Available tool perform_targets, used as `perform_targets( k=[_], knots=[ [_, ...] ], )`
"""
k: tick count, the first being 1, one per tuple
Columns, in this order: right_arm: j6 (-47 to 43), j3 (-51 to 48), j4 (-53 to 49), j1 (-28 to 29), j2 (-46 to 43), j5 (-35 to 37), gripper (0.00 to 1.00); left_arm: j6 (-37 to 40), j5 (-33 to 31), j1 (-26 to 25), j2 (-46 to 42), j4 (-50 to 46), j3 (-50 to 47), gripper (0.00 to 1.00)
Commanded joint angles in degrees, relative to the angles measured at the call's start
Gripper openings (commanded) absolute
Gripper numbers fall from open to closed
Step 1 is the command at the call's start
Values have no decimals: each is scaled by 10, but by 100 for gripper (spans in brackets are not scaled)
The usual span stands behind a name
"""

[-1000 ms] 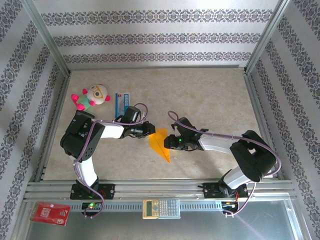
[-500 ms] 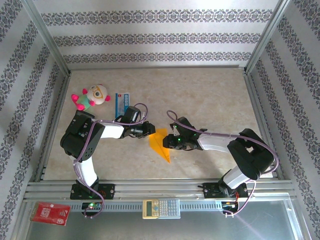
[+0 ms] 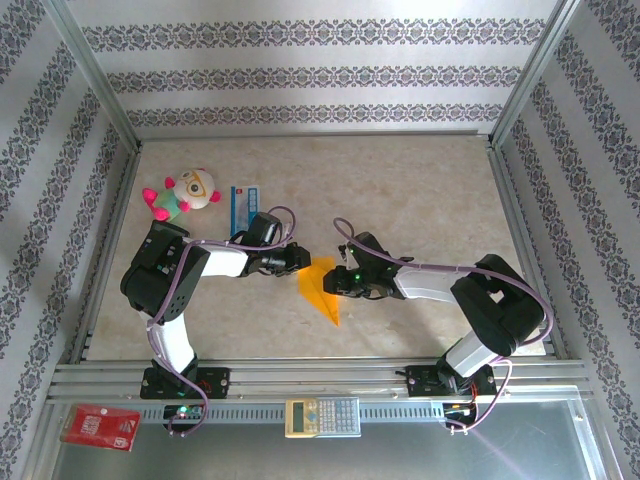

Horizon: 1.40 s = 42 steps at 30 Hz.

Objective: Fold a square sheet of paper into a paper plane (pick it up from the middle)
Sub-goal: Turn over the paper at the center of the table.

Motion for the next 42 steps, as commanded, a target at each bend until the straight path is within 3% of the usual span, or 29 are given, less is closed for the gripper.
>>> perform_targets(
  k=[1, 17, 24, 32, 37, 42],
  knots=[
    [4, -6, 12, -6, -5, -11, 31, 9, -28, -5, 16, -3, -10, 21],
    [6, -35, 93, -16, 28, -38, 23, 9, -26, -5, 13, -12, -1, 21],
    [2, -46, 122, -21, 36, -43, 13, 10, -25, -5, 9, -21, 10, 22],
    [-12, -54, 114, -35, 18, -43, 0, 11, -20, 2, -11, -42, 46, 31],
    [-47, -47, 31, -65, -44, -30, 0, 1, -10, 36, -54, -49, 65, 36],
    [-144, 24, -211, -100, -152, 81, 0, 7, -20, 80, -128, -82, 68, 38]
  ],
)
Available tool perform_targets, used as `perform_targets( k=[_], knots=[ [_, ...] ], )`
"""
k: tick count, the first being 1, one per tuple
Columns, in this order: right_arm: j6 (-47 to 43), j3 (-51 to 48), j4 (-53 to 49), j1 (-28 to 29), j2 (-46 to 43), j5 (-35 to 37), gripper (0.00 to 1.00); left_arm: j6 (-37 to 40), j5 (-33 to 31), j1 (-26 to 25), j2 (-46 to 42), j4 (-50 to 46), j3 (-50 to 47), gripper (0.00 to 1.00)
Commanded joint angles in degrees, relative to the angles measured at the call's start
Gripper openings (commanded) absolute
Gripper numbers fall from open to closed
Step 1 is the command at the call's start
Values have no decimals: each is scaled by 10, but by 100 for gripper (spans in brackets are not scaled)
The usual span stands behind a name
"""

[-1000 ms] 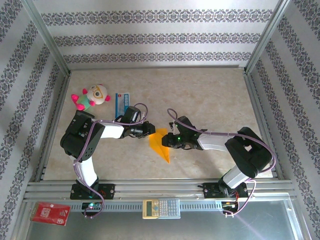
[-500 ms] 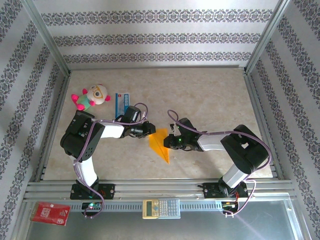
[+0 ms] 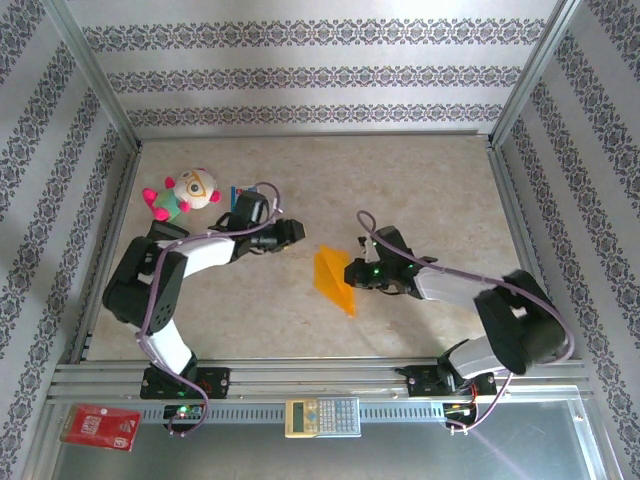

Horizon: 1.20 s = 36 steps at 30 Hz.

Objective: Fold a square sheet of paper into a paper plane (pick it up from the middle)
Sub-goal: Turn over the paper at the center of the table.

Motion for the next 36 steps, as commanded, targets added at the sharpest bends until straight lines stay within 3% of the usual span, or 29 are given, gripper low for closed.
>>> perform_targets(
  k=[1, 7, 11, 13, 19, 26, 31, 36],
  knots=[
    [-103, 75, -218, -15, -74, 125, 0, 9, -14, 27, -61, -40, 11, 38],
    [-176, 213, -447, 30, -125, 426, 0, 26, -47, 67, -130, -88, -28, 38],
    [-144, 280, -531, 118, -55, 606, 0, 20, -56, 96, -149, -85, -66, 38],
    [-116, 301, -552, 154, -8, 649, 0, 22, -57, 107, -151, -80, -78, 38],
    [-18, 358, -565, 232, 168, 643, 0, 27, -64, 130, -148, -78, -99, 38],
    [38, 440, -537, 280, 319, 568, 5, 23, -68, 148, -150, -80, -117, 39],
    [29, 494, -498, 286, 358, 510, 17, 14, -50, 149, -161, -79, -130, 39],
    [19, 470, -451, 288, 290, 444, 24, -1, -15, 145, -177, -76, -149, 39]
  ],
)
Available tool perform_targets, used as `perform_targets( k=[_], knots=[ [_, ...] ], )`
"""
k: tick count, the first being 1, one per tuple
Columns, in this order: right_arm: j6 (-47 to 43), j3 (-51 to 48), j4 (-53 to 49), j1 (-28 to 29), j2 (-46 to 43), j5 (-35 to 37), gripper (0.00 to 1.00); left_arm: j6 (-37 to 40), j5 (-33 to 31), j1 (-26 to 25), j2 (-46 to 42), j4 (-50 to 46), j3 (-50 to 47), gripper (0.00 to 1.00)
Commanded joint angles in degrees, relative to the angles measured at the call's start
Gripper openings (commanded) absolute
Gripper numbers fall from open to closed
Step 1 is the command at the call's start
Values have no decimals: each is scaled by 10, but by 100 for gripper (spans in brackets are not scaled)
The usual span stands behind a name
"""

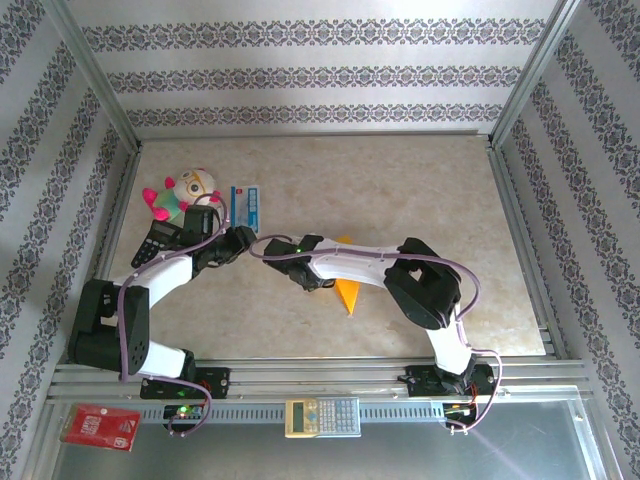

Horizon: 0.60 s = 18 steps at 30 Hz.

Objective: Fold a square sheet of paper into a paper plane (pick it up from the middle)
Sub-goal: Turn over the paper at the center of the table, then rotate the paper at the center of the table.

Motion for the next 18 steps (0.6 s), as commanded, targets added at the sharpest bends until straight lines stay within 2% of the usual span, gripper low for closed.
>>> perform_targets(
  k=[1, 3, 6, 8, 12, 18],
  knots=[
    [-4, -30, 39, 4, -82, -59, 23, -17, 37, -1, -23, 2, -14, 39],
    [-12, -83, 61, -12, -143, -88, 24, -32, 54, -17, -27, 18, -21, 39],
    [-44, -193, 149, -70, -235, -202, 22, -52, 58, -63, -32, 33, -25, 37],
    [-46, -253, 204, -115, -264, -281, 19, -58, 48, -99, -28, 31, -18, 35],
    [-42, -320, 287, -172, -269, -362, 12, -69, 42, -172, 8, 35, 9, 28],
    [-7, -355, 369, -181, -224, -394, 8, -87, 57, -236, 86, 39, 62, 20]
  ],
)
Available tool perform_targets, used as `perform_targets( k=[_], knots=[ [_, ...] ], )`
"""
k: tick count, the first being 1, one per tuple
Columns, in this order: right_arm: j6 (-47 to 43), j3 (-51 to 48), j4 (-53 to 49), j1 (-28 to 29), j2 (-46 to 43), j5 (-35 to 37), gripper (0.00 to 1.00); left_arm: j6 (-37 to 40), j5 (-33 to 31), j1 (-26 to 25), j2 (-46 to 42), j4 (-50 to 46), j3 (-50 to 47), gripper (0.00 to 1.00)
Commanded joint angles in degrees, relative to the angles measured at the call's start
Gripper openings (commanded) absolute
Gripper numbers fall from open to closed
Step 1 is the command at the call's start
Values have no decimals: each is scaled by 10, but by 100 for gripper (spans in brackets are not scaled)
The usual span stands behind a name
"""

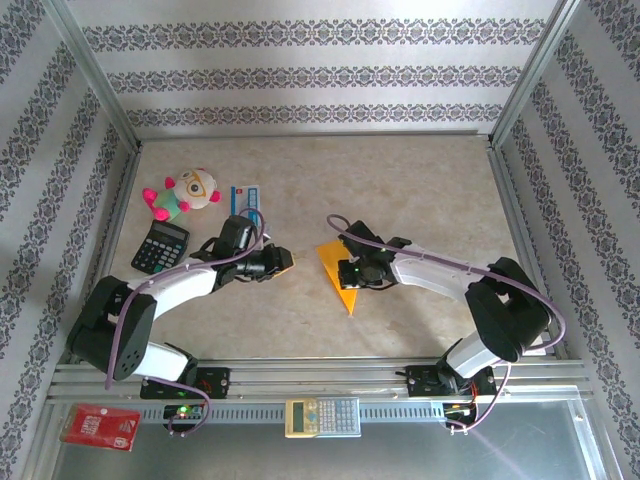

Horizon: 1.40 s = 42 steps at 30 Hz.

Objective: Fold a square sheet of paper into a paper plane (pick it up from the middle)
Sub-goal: Rotate the paper at the center of the table.

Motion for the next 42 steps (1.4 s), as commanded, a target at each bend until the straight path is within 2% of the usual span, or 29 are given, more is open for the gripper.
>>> perform_targets(
  k=[1, 6, 13, 19, 23, 31, 42],
  knots=[
    [27, -28, 100, -4, 36, -53, 7, -22, 19, -52, 66, 22, 55, 20],
    [70, -53, 138, -1, 49, -41, 5, -19, 41, -61, 115, 16, 92, 18],
    [134, -75, 215, 17, 52, -39, 4, -18, 36, -61, 149, 21, 115, 18],
    [125, -115, 209, 0, -46, -35, 9, -31, 56, -64, 203, 64, 142, 18],
    [94, -131, 163, -19, -88, -31, 11, -3, 62, -66, 237, 33, 183, 18],
    [109, -163, 192, -18, -73, -57, 10, 55, 58, -64, 287, -43, 233, 18],
    [193, -176, 243, 55, -42, -8, 9, 124, 75, -49, 353, -116, 303, 20]
  ],
)
